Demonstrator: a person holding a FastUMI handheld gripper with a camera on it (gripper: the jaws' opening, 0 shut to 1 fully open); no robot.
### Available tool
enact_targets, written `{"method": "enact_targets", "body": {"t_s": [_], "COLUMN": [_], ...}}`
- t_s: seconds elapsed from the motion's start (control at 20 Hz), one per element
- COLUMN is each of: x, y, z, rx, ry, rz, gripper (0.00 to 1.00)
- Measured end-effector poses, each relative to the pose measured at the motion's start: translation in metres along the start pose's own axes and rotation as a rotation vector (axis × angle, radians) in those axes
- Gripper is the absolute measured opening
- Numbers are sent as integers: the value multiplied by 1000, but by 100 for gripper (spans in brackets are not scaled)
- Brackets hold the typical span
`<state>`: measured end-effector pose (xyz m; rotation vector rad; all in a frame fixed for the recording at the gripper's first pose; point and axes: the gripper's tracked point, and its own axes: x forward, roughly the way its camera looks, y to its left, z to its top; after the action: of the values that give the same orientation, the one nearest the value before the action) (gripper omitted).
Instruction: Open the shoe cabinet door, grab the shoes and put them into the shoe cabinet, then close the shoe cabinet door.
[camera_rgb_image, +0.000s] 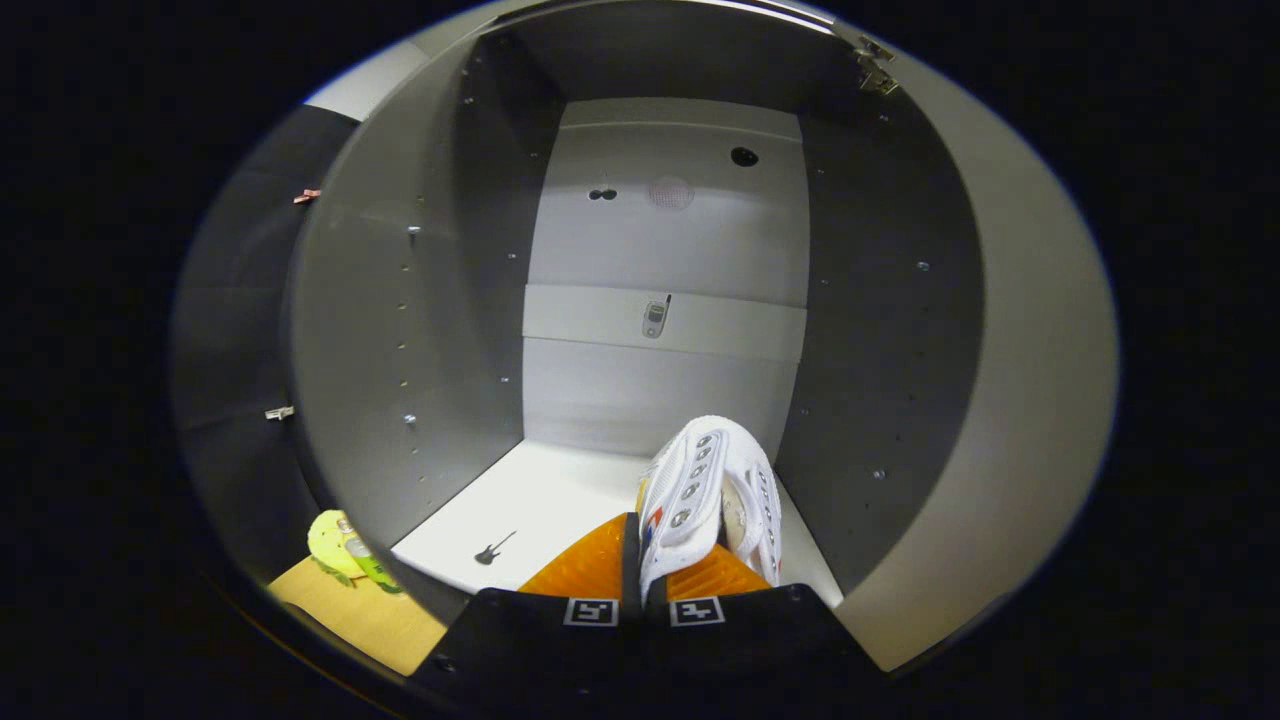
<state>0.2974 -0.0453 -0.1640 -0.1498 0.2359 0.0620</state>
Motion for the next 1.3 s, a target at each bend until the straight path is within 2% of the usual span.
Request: {"method": "enact_targets", "body": {"t_s": [0.15, 0.4, 0.7, 1.0, 1.1, 1.3], "x": [53, 104, 122, 121, 121, 111], "y": [-14, -13, -7, -3, 1, 11], "z": [1, -18, -39, -47, -49, -50], "rx": [-10, 23, 98, 54, 46, 35], "ry": [22, 66, 151, 182, 184, 196], "rz": [-10, 8, 42, 9, 6, 20], "gripper": [4, 4, 4, 4, 11, 56]}}
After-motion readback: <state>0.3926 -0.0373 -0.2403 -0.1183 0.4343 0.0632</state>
